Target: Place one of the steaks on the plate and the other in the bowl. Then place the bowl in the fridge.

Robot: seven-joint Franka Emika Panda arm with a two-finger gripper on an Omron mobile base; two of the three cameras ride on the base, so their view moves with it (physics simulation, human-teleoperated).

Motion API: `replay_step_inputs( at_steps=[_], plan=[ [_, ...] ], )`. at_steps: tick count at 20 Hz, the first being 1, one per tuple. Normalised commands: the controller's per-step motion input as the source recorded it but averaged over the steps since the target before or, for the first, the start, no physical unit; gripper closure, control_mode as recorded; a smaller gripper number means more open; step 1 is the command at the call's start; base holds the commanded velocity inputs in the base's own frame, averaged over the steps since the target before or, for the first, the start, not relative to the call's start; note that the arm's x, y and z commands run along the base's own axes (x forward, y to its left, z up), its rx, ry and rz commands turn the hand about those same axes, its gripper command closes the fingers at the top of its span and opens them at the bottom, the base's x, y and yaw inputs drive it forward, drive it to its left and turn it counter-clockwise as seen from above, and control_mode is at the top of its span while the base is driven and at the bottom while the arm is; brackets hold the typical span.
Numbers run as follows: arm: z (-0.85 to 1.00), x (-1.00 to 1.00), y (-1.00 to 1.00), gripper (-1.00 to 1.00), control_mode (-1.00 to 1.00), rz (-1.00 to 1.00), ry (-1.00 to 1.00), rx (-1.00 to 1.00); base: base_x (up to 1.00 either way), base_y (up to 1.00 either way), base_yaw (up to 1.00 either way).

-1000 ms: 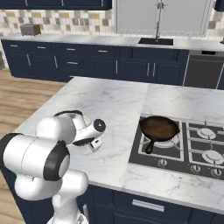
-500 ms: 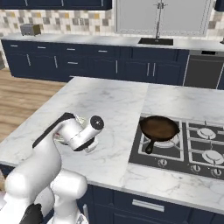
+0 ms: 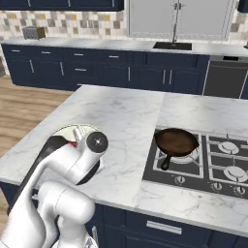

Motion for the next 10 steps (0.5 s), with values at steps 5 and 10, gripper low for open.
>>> replay_step_inputs(
  at_steps=[5,10],
  plan=[
    [0.43,-0.46,0.05,1.0,-1.0,-0.71,-0.11,0.13,0.0,0.0,0.0],
    [0.15,-0.61,0.4,1.0,-1.0,-0.61,-0.01,0.09,0.0,0.0,0.0]
  ],
)
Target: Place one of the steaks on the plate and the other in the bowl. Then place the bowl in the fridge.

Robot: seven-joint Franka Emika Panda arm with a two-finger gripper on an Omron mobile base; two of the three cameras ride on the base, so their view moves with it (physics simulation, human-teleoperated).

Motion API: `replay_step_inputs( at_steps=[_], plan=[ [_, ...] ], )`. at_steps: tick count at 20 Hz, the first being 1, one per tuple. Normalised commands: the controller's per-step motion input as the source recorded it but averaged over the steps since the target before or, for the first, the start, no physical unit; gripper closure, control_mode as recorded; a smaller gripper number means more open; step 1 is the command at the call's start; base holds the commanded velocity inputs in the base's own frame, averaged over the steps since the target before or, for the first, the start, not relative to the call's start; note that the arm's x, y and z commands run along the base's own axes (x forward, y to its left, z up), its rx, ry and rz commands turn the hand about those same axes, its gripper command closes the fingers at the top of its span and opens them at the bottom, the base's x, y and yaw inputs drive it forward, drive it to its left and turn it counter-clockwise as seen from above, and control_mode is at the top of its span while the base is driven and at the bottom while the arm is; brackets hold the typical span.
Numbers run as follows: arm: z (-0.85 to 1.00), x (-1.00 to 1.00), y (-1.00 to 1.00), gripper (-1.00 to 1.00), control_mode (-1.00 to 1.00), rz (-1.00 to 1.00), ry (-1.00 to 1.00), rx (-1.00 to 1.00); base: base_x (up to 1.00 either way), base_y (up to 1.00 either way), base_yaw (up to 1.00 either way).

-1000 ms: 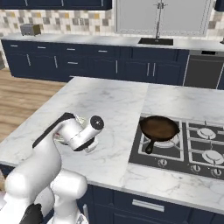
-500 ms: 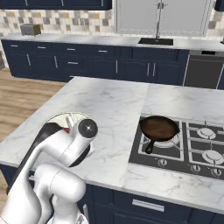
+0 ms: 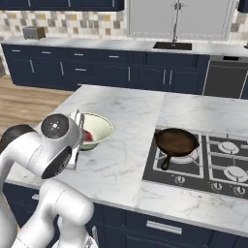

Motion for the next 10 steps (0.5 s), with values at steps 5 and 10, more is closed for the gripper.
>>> replay_step_inputs(
  at_steps=[5,10],
  plan=[
    [0.16,-1.0,0.0,1.0,-1.0,-0.15,-0.09,-0.02,0.0,0.0,0.0],
    [0.46,-0.9,0.04,1.0,-1.0,0.03,-0.23,-0.2,0.0,0.0,0.0]
  ],
)
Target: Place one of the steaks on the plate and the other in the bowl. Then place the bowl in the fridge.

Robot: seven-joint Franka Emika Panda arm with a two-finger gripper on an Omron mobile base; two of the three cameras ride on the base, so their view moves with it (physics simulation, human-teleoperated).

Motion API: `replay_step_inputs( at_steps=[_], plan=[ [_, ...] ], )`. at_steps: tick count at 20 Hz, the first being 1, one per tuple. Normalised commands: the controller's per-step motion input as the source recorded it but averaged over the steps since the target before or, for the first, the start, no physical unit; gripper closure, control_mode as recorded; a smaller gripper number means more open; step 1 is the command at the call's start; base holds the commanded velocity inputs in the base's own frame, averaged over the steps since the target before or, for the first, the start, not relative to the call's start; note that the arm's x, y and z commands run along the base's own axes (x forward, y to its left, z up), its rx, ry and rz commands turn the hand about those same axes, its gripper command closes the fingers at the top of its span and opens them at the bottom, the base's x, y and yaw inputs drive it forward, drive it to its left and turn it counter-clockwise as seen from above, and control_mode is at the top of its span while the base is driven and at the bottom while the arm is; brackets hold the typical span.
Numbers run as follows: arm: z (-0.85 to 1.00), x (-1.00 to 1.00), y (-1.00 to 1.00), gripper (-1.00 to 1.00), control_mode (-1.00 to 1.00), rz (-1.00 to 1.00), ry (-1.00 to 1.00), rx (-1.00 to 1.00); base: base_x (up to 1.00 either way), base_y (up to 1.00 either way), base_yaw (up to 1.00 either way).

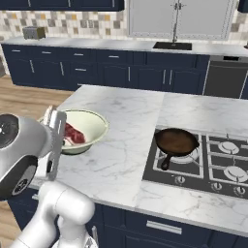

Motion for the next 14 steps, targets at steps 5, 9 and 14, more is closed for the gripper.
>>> replay_step_inputs(
  at_steps=[5,9,14],
  plan=[
    [0.23,-0.6,0.03,1.0,1.0,0.01,-0.12,-0.17,-0.4,0.0,0.02],
    [0.0,0.0,0.0,1.0,1.0,0.0,0.0,0.0,-1.0,-0.43,0.01],
    [0.0,0.0,0.0,1.0,1.0,0.0,0.0,0.0,-0.53,-1.0,-0.28]
  ],
)
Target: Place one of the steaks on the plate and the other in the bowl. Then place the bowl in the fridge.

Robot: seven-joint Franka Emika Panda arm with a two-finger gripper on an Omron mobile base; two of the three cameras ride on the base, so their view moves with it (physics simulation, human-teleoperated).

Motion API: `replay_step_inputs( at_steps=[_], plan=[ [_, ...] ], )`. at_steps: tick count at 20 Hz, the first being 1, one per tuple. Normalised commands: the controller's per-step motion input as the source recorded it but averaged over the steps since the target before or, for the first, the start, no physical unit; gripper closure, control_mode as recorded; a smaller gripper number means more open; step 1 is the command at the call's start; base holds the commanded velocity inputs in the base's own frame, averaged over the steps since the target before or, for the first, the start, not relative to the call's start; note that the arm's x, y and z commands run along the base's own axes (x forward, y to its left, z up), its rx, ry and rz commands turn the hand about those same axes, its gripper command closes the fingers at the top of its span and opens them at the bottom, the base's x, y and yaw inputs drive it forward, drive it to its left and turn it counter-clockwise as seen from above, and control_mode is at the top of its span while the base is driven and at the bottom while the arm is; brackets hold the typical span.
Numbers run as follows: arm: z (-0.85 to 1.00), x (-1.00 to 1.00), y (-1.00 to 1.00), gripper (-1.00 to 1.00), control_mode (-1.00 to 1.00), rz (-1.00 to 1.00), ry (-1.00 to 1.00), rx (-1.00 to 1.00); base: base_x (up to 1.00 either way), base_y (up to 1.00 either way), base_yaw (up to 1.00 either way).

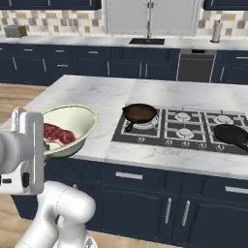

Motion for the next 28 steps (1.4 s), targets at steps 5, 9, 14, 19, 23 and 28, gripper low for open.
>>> replay_step_inputs(
  at_steps=[5,9,14,19,23,28],
  plan=[
    [0.0,0.0,0.0,1.0,1.0,0.0,0.0,0.0,0.0,-0.06,-0.98],
    [0.0,0.0,0.0,1.0,1.0,0.0,0.0,0.0,0.0,0.0,-1.0],
    [0.0,0.0,0.0,1.0,1.0,0.0,0.0,0.0,0.0,0.0,-1.0],
    [0.0,0.0,0.0,1.0,1.0,0.0,0.0,0.0,0.03,-0.12,-0.95],
    [0.0,0.0,0.0,1.0,1.0,0.0,0.0,0.0,0.91,-0.31,-0.49],
    [0.0,0.0,0.0,1.0,1.0,0.0,0.0,0.0,1.0,0.0,-0.08]
  ],
)
